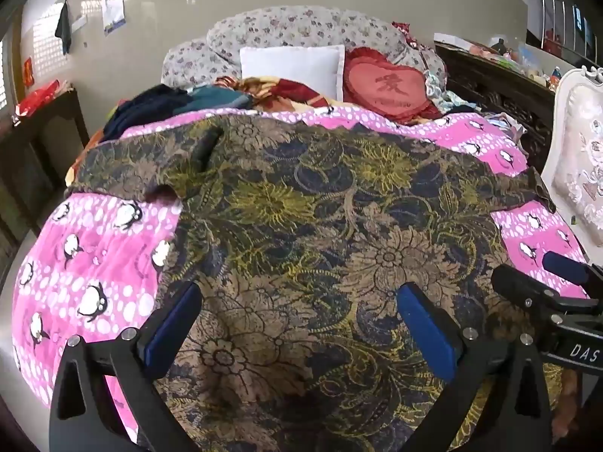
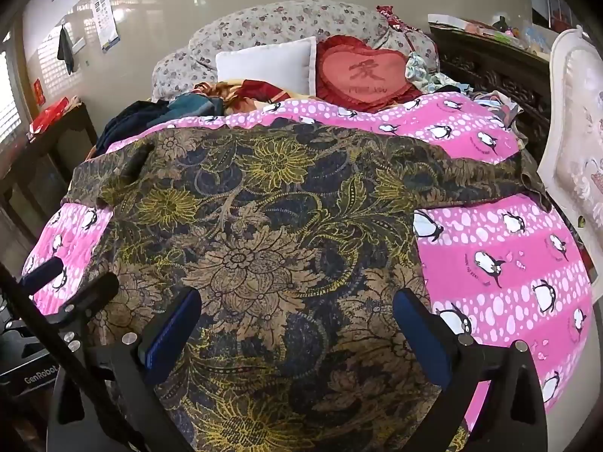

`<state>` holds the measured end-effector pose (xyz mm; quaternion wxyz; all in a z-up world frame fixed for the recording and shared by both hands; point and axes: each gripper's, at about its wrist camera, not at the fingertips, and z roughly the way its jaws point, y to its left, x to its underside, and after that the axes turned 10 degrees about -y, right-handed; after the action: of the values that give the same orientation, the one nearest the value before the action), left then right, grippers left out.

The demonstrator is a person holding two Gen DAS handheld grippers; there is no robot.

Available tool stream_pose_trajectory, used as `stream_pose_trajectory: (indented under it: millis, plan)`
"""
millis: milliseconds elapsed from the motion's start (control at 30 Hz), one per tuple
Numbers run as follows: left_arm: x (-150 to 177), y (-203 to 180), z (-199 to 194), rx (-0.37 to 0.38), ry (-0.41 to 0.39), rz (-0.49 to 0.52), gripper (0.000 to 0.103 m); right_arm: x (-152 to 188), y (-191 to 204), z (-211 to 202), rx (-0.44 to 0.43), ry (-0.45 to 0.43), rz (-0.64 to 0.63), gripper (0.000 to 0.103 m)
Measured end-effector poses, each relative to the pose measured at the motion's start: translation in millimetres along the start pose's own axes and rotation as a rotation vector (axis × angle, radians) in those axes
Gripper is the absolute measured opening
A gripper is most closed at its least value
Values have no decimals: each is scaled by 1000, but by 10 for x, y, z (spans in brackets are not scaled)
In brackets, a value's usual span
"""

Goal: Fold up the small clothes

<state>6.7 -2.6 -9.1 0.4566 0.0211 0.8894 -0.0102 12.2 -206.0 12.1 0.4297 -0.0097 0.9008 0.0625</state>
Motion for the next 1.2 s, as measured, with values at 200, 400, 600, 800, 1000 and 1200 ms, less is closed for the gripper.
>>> stream_pose_trajectory:
  millis: [200, 400, 600, 800, 1000, 1200]
  plan:
    - [34, 59, 7, 41, 0, -29, 103, 27, 66, 11, -21, 18, 1, 103]
    - [79, 102, 89, 37, 35, -58, 103, 44, 75, 125, -20, 30, 6, 103]
    - [135, 163, 154, 18, 56, -83, 103, 89, -25, 201, -20, 40, 31, 103]
    - [158, 241, 138, 8, 61, -101, 103, 103, -63, 201, 1, 46, 47, 103]
    - [215, 318, 32, 4, 55, -94, 103, 144, -21, 157, 21, 63, 58, 103]
    - [282, 394, -24, 1, 51, -95, 103, 154, 66, 131, 40, 60, 44, 103]
